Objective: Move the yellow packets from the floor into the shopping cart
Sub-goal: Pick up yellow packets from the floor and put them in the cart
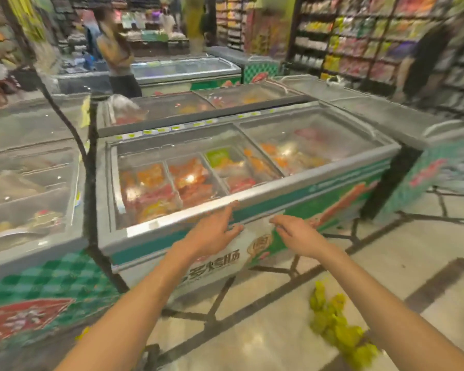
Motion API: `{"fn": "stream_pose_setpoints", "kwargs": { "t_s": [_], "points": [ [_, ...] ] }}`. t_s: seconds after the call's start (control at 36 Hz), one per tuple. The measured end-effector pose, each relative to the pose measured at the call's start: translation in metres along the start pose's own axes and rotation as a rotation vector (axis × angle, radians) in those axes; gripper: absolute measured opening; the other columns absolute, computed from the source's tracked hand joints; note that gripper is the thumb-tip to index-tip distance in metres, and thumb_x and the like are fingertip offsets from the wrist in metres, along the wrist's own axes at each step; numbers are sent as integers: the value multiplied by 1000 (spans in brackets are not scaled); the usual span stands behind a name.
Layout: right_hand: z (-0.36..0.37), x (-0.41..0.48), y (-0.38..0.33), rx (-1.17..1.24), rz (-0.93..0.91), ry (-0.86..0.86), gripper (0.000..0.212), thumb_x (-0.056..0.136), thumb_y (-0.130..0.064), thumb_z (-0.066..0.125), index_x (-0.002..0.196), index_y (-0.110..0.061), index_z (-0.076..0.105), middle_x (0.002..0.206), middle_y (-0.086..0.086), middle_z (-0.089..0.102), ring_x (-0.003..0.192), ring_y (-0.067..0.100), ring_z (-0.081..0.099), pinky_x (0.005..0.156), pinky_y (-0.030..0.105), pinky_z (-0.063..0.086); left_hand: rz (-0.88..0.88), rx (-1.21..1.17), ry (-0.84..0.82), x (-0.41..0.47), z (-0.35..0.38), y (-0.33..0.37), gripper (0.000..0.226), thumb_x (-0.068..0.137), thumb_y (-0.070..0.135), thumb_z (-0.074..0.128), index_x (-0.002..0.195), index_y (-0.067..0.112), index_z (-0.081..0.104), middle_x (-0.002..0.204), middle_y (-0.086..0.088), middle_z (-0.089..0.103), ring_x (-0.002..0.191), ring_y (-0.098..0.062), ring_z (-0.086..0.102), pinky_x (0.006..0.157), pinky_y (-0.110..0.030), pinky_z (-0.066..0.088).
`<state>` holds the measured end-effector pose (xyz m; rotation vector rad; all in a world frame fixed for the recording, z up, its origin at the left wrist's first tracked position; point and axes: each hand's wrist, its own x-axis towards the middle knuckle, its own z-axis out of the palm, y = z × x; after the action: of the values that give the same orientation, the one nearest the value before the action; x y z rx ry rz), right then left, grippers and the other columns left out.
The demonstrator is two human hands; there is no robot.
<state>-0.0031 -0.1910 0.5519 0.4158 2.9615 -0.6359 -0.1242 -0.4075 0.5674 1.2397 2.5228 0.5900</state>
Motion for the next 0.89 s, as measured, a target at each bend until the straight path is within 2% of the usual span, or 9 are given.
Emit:
{"fn": "stream_pose_setpoints", "kwargs": {
  "t_s": [0.06,0.17,0.25,0.42,0.53,0.61,0.75,0.89],
  "points": [
    [-11,-18,38,-16,59,13,38,100,-21,37,136,-18,49,130,7,62,122,26,55,102,41,43,52,15,-48,17,16,27,69,98,58,39,155,35,8,149,-4,48,133,-25,49,106,-46,44],
    [-33,-60,104,0,103,73,39,97,-33,29,126,-35,55,131,-7,61,124,18,53,101,48,44,130,64,-120,52,52,88,65,99,53,41,155,30,18,148,-3,49,131,-22,50,108,-42,42],
    [-39,-92,150,15,175,113,38,99,-21,35,130,-31,54,136,0,57,127,22,49,102,44,42,194,85,-148,76,83,131,62,100,51,42,154,28,24,144,-6,53,125,-25,54,104,-41,45],
    [-35,-154,243,39,360,111,36,98,-24,34,129,-23,52,135,3,57,124,26,51,101,46,41,314,142,-268,117,150,201,59,98,54,40,151,38,19,148,-4,48,125,-28,54,102,-44,47],
    [-25,-202,294,101,467,129,37,95,-27,34,127,-26,53,132,1,59,121,25,54,100,48,43,356,154,-350,131,195,251,59,100,49,40,152,31,21,144,-4,52,129,-27,52,105,-41,43],
    [-15,-234,321,122,557,131,36,96,-24,37,128,-21,54,131,3,60,121,26,54,97,47,45,404,168,-391,139,231,282,56,99,52,38,148,27,26,134,-5,59,122,-28,56,100,-45,46],
    [18,-281,358,227,730,146,26,94,-27,40,113,-24,57,115,7,66,111,33,58,90,47,47,477,191,-467,142,289,323,51,99,46,40,143,24,33,120,-5,65,111,-29,61,92,-48,50],
    [50,-314,379,390,908,234,27,90,-22,44,105,-15,65,105,17,70,100,36,63,83,42,52,524,241,-566,143,345,352,48,98,40,46,142,22,37,114,-6,66,108,-31,62,85,-44,52]
  ]
}}
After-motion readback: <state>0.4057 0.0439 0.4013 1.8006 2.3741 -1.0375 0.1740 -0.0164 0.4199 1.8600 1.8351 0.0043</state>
